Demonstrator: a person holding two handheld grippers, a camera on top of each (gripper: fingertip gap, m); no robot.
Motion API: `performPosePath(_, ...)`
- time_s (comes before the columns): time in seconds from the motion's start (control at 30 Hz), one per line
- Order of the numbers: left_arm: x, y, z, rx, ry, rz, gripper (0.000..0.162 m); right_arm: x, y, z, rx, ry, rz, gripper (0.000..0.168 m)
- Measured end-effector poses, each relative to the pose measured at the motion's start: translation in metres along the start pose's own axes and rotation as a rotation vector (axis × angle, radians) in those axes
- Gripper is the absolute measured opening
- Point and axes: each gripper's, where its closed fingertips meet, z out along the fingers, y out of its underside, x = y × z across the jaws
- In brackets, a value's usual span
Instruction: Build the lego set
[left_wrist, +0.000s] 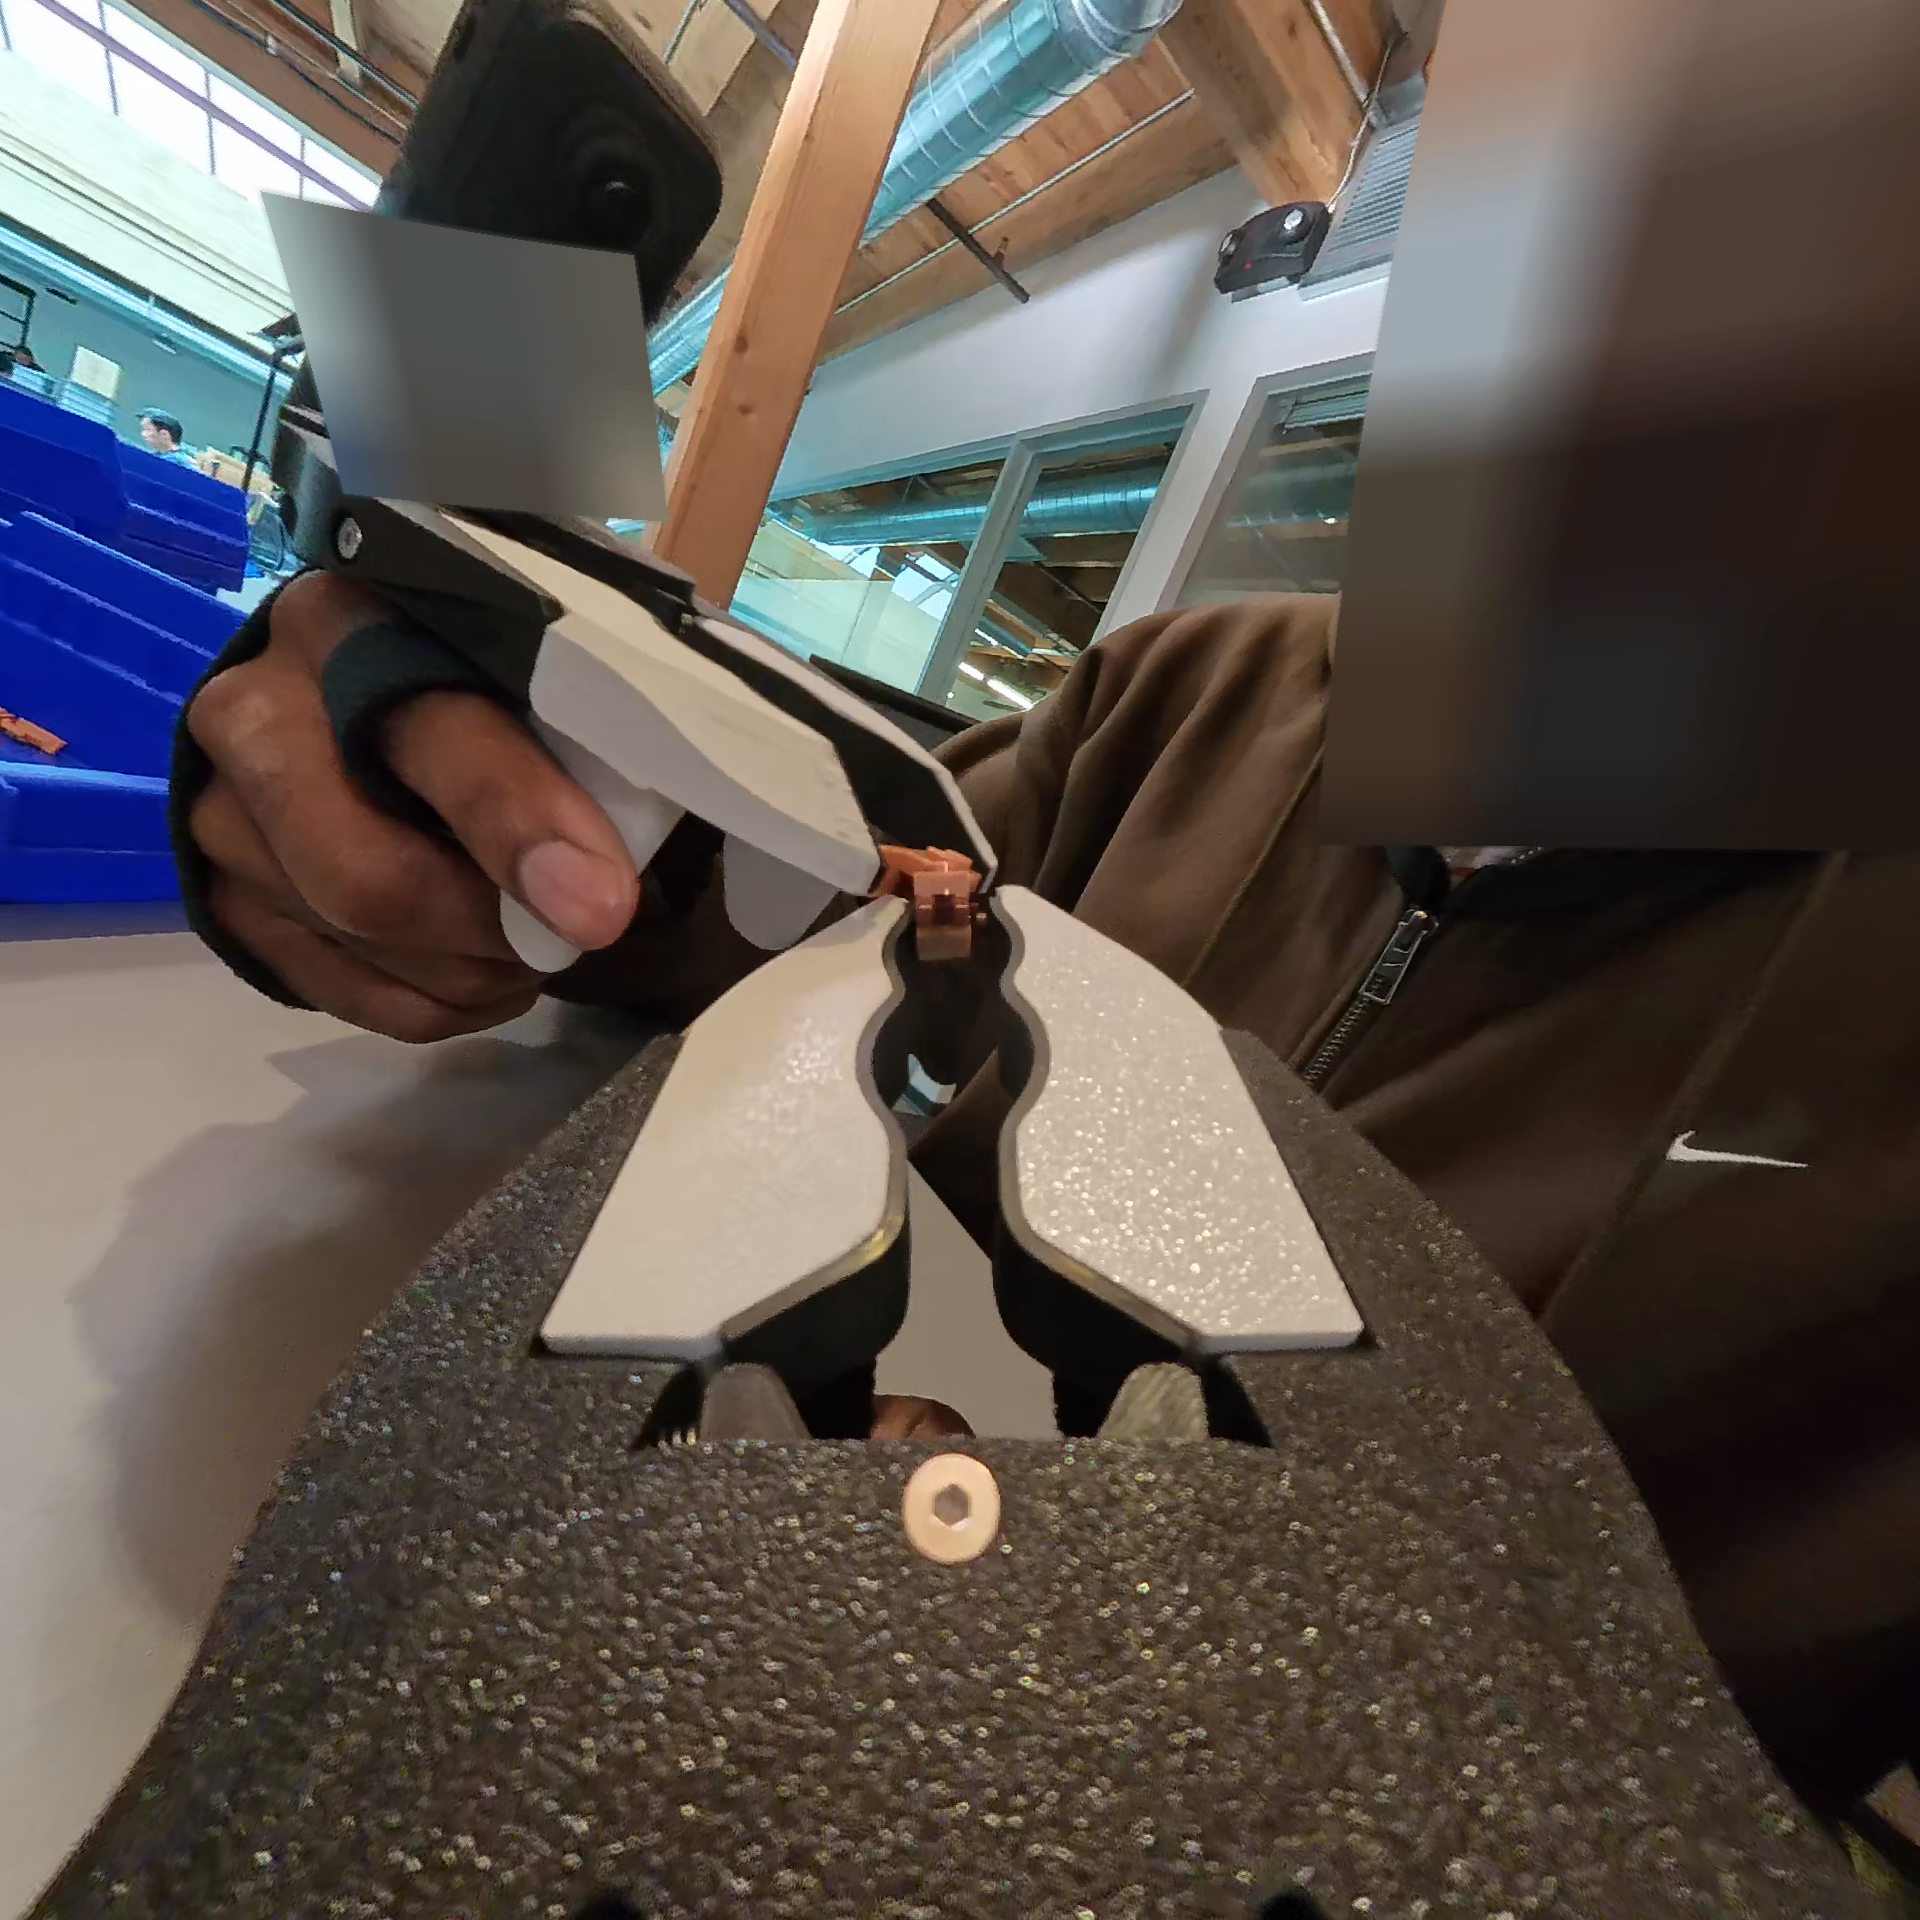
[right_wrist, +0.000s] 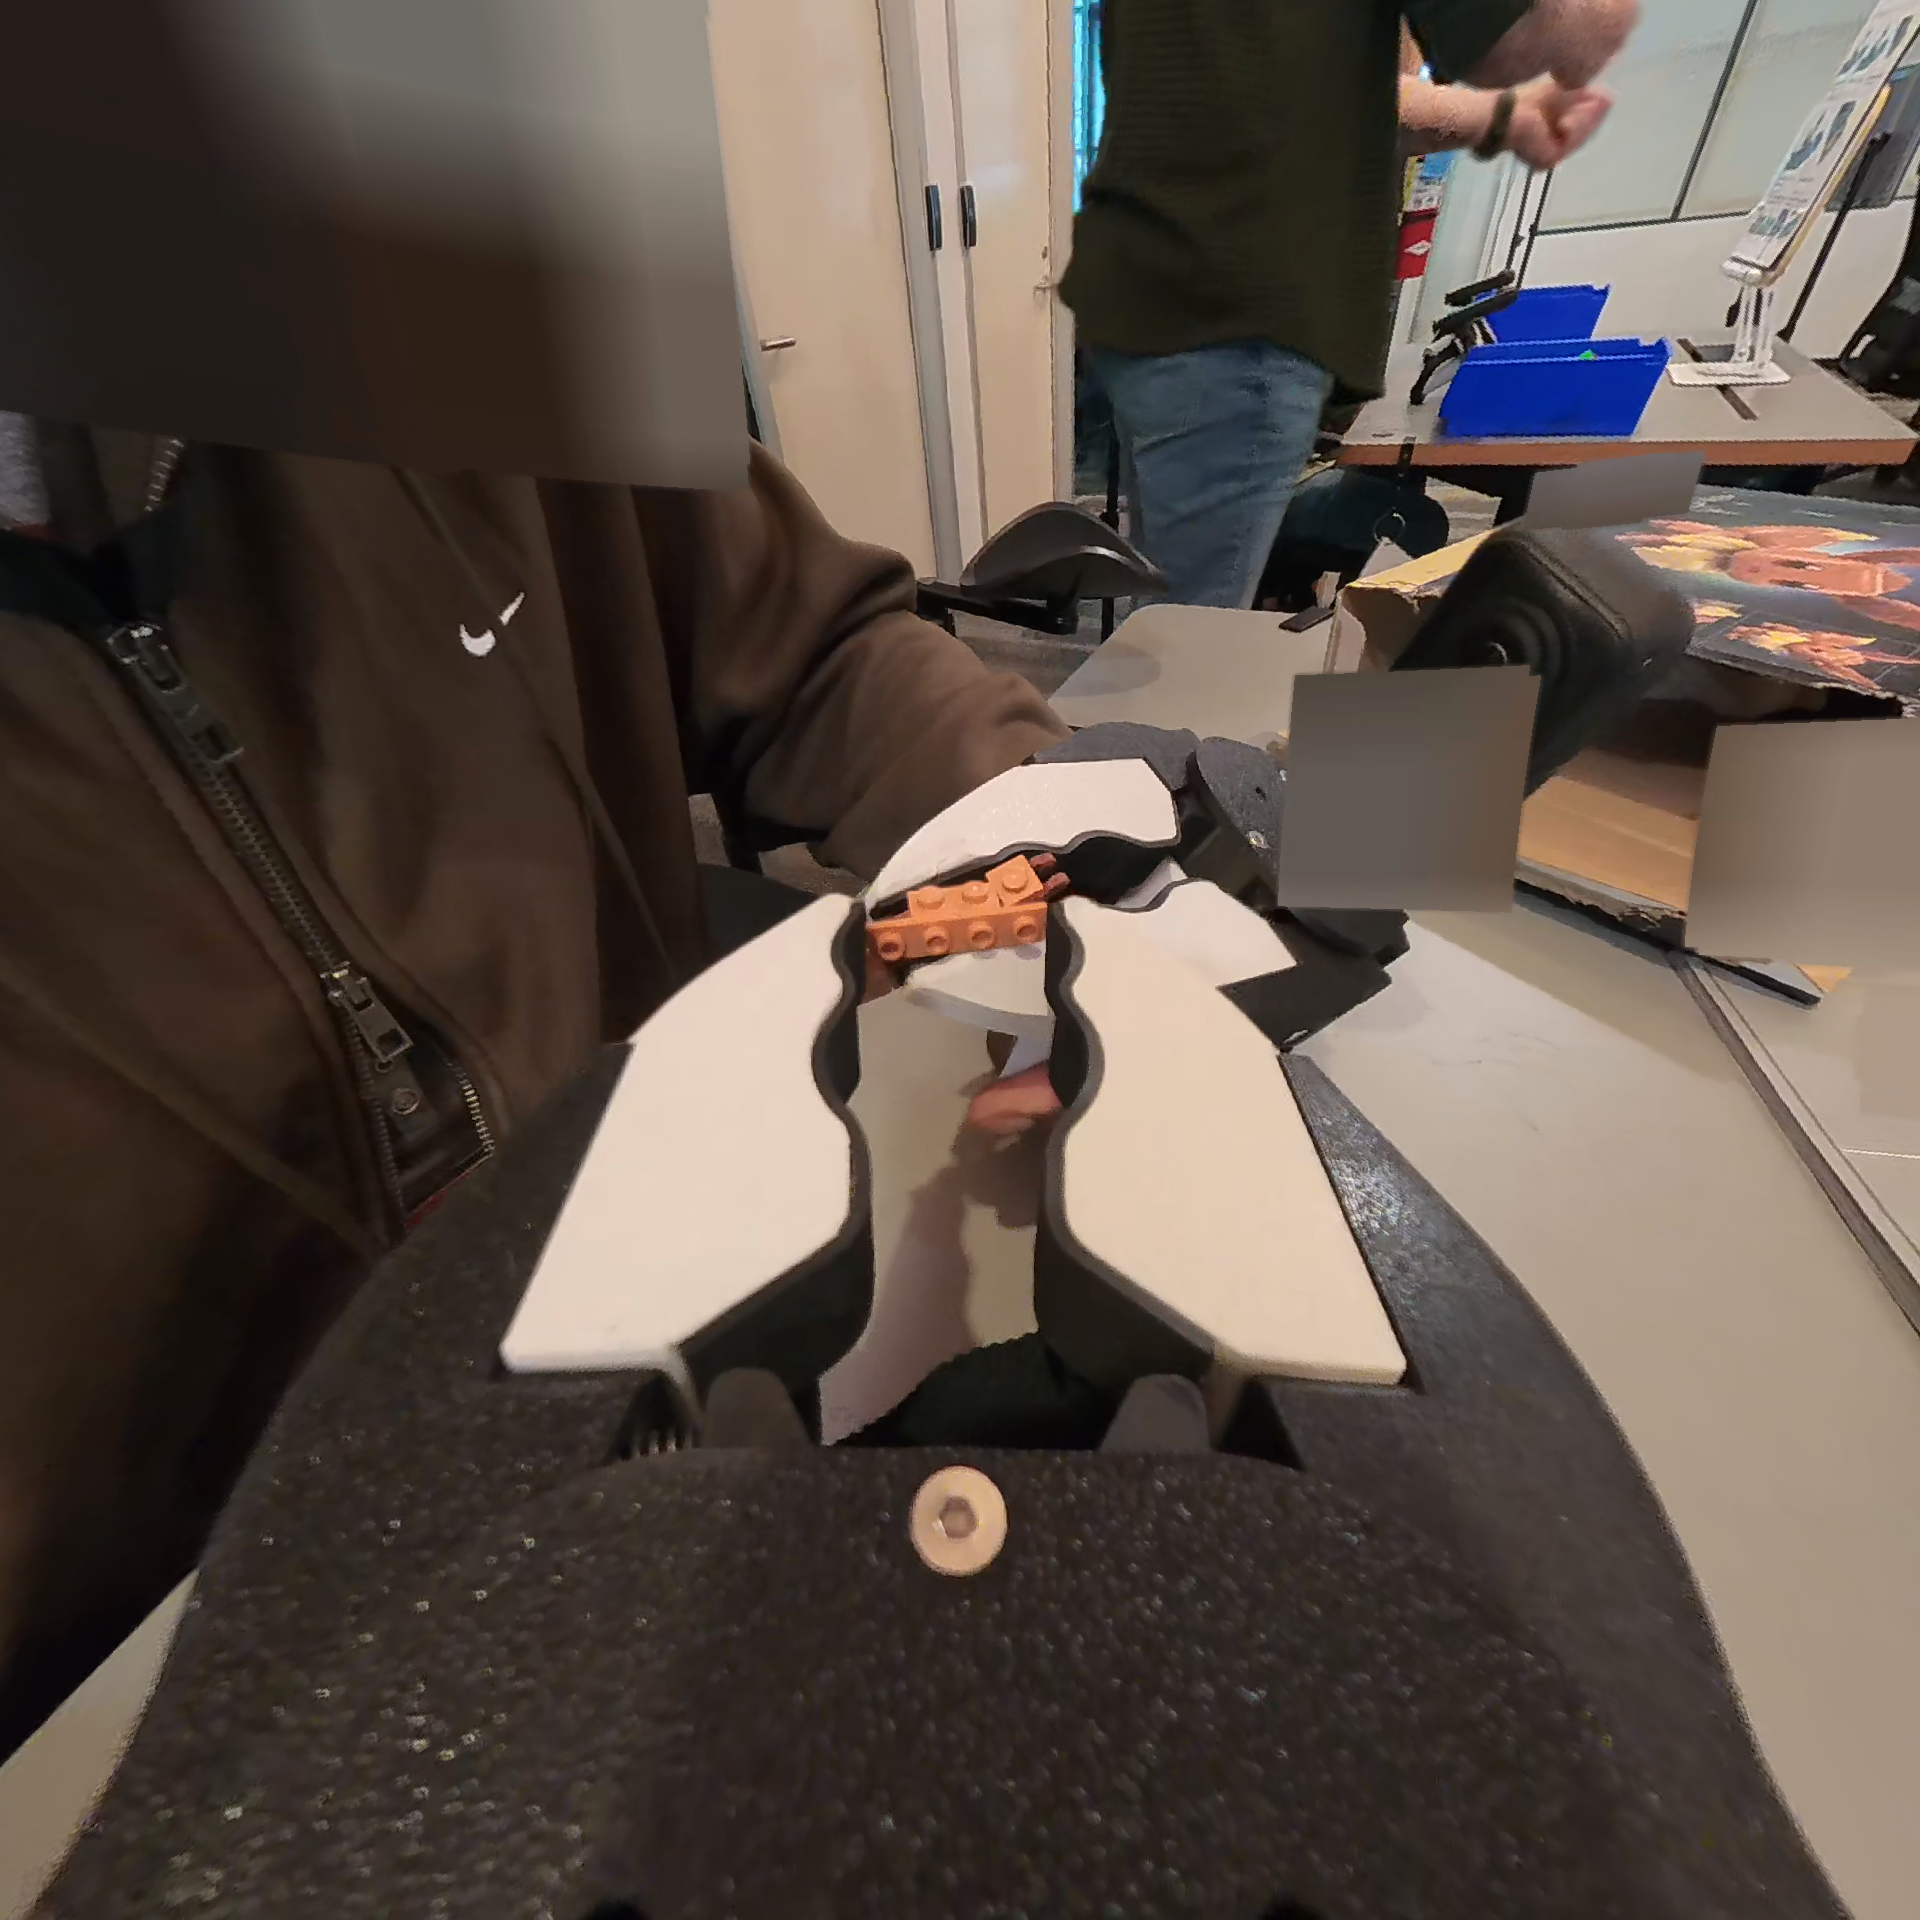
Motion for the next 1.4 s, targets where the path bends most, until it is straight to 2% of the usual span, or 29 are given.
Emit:
performPosePath(0.67, 0.001, 0.005, 0.007, -0.013, 0.018, -0.073, 0.012, -0.008, 0.002, 0.0, 0.049, -0.104, -0.009, 0.033)
performPosePath(1.4, 0.017, 0.002, 0.011, 0.017, 0.046, 0.138, 0.012, -0.011, -0.005, 0.013, 0.002, -0.088, -0.082, 0.034)
